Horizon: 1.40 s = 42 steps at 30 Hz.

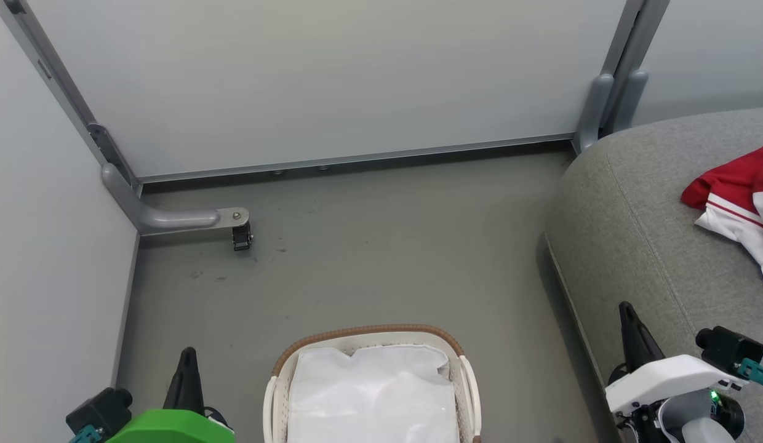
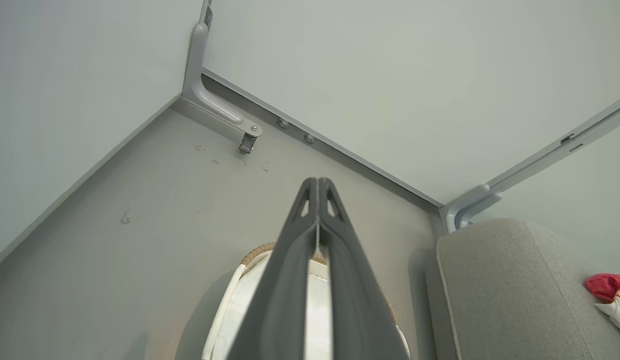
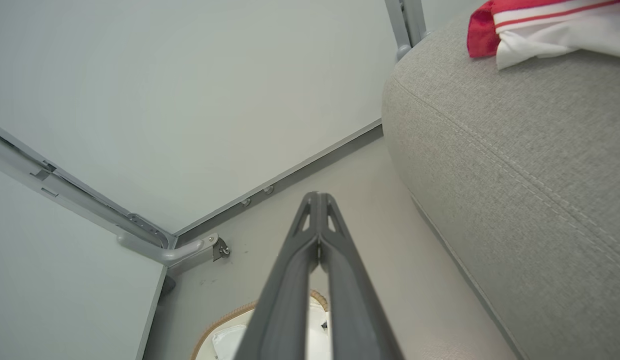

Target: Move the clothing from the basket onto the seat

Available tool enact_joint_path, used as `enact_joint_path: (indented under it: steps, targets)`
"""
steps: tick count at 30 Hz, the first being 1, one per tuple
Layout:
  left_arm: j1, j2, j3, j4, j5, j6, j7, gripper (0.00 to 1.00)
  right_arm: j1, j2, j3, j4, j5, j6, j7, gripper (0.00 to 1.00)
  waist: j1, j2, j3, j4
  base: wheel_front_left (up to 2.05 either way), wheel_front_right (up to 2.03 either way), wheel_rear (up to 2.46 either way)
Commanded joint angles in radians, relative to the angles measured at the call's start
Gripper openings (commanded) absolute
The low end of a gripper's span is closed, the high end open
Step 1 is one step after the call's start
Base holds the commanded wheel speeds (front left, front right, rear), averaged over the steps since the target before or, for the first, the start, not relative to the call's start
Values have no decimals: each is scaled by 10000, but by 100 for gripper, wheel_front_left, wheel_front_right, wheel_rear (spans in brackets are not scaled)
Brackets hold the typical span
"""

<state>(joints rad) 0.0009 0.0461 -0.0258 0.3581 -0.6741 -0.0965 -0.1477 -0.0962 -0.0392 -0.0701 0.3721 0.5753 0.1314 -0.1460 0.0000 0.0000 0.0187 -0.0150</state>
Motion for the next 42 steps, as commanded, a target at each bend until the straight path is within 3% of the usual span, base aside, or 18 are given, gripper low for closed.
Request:
enact_joint_path:
  steps: [1,42]
  targets:
    - [-334,26,100,-191,-332,-45,80,0,-115,-68,-41,-209,385,-3,77,0,0,0,-2,2,0,0,0]
    - [-786,45,792,-698,-5061,-206,1411,0,-151,-106,-260,-793,5591,-6,1410,0,0,0,-65,63,0,0,0]
